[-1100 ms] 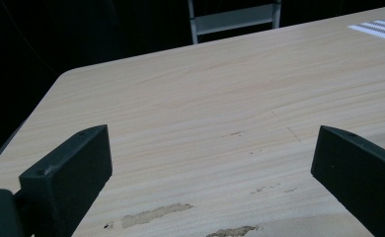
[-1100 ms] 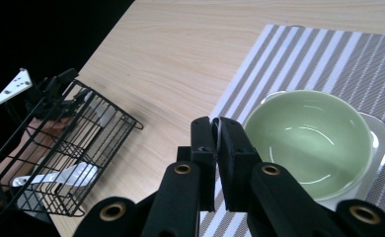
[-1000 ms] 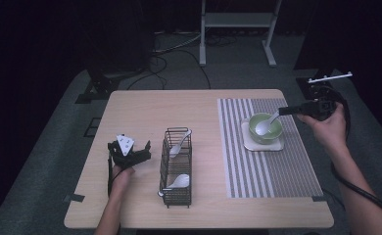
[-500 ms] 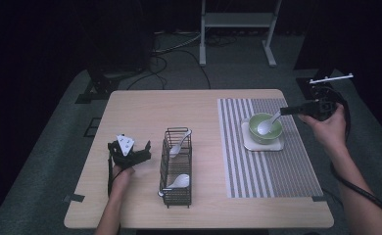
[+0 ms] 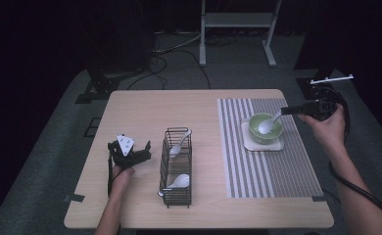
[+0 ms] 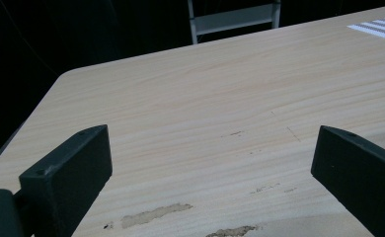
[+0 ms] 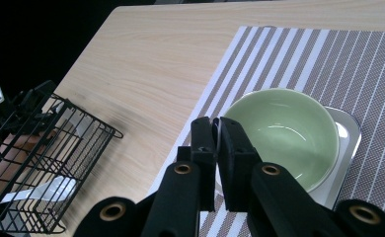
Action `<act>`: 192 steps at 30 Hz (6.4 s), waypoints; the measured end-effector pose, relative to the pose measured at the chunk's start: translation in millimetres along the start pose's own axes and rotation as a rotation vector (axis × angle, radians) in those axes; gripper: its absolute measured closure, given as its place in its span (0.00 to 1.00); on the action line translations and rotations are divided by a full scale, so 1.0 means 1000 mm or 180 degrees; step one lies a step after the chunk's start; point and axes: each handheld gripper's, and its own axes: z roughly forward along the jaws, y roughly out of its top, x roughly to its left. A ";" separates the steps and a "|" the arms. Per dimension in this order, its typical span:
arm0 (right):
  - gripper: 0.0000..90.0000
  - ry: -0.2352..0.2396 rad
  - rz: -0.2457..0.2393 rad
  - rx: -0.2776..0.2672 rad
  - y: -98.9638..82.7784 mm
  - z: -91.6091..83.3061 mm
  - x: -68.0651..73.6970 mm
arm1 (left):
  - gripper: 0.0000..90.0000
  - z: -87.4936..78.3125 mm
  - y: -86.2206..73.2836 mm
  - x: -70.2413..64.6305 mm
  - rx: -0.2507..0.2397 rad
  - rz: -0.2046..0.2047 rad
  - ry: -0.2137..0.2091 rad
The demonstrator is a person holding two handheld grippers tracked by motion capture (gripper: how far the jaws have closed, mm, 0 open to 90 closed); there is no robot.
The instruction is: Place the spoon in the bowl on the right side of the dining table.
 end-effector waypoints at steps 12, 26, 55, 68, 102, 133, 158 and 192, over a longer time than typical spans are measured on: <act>0.95 -0.0045 0.0049 0.0026 -0.002 0.008 -0.006 | 0.01 0.000 0.000 0.000 0.0001 -0.0006 -0.0002; 0.95 -0.0077 0.0096 0.0029 -0.004 0.014 -0.013 | 0.01 0.000 0.000 0.000 0.0009 0.0003 -0.0005; 0.95 -0.0156 0.0184 0.0083 -0.009 0.028 -0.026 | 0.01 0.000 0.000 0.000 0.0007 0.0007 -0.0001; 0.95 -0.0183 0.0227 0.0110 -0.013 0.035 -0.033 | 0.01 0.000 0.000 0.000 0.0006 0.0007 -0.0003; 0.92 -0.0327 0.0314 0.0046 -0.021 0.035 -0.046 | 0.01 0.000 0.000 0.000 0.0005 0.0013 -0.0001; 0.81 -0.0573 0.0539 0.0100 -0.043 0.033 -0.076 | 0.01 0.000 0.000 -0.001 0.0008 0.0018 0.0005; 0.78 -0.0499 0.0654 0.0123 -0.056 0.031 -0.090 | 0.01 0.000 0.000 -0.001 0.0008 0.0010 0.0017; 0.57 -0.0319 0.0396 0.0188 -0.077 0.038 -0.062 | 0.01 -0.001 0.000 -0.001 -0.0006 0.0011 0.0006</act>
